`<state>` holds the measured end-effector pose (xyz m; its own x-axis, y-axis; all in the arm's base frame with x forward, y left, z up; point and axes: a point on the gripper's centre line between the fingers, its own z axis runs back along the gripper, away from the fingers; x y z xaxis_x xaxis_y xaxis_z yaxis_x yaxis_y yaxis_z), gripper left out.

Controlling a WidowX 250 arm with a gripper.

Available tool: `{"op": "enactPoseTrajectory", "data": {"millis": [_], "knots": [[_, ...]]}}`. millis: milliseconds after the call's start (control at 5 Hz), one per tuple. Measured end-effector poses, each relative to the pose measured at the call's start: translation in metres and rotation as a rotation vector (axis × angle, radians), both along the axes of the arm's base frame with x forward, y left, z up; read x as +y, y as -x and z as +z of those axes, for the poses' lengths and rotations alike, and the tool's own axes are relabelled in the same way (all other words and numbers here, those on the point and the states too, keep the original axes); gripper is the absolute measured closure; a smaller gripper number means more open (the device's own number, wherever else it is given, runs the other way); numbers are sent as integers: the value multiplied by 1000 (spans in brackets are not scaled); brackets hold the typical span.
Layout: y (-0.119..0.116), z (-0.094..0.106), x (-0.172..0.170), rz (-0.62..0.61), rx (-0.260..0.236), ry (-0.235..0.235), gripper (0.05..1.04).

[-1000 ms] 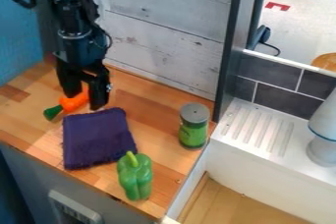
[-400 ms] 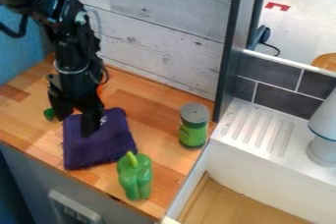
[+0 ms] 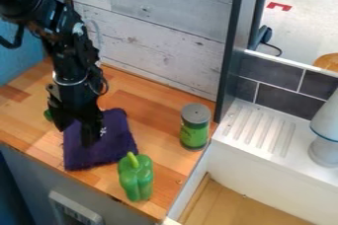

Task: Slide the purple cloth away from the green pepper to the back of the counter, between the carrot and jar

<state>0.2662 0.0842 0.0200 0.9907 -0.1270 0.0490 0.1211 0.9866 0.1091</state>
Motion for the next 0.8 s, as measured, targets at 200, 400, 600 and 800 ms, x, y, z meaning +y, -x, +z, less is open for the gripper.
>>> {"op": "enactPoseTrajectory", "data": {"millis": [200, 400, 600, 800], "knots": [[2, -13, -1, 1, 28, 9, 80], [0, -24, 0, -2, 56, 10, 80], [-10, -33, 4, -1, 66, 14, 80], [-27, -33, 4, 21, 44, 32, 80]]}}
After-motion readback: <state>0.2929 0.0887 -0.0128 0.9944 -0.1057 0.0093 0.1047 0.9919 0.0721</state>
